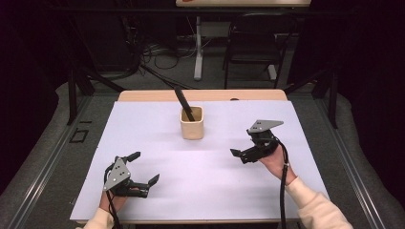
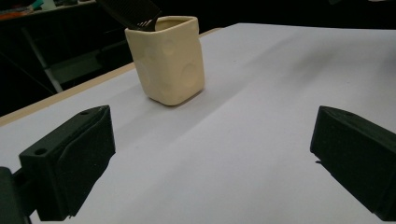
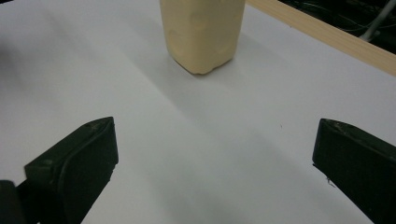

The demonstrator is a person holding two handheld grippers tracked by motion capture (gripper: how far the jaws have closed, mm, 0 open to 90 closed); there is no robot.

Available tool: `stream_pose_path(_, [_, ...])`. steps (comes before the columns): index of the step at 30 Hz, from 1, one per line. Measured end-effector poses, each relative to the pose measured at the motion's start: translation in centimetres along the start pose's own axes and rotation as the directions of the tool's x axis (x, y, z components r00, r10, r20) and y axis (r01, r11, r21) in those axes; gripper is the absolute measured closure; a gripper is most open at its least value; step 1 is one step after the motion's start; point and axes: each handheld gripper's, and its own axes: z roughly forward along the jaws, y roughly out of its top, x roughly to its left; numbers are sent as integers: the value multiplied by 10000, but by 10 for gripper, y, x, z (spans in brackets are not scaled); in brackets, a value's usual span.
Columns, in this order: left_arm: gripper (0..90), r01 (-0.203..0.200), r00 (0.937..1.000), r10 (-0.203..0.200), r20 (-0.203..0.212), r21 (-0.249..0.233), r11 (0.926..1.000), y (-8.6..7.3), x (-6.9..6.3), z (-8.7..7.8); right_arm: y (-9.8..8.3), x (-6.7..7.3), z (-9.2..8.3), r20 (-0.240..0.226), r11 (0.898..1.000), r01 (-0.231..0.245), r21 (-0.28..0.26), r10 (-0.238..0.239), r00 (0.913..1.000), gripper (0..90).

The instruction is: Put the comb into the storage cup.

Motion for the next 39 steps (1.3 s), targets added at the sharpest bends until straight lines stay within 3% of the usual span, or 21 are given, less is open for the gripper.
stream_pose_path(9, [0,3,10000,-3,-22,53,10000,0,-1,1,-34,2,-17,499,9995,-312,-7,312,9983,0])
stream_pose_path(20, [0,31,10000,-31,-5,59,10000,-1,0,1,-68,13,-28,1033,9992,-223,-325,256,9943,0])
stream_pose_path(39, [0,39,10000,-39,2,138,9999,-1,-1,2,-92,31,-42,1441,9967,452,-679,-350,9889,0])
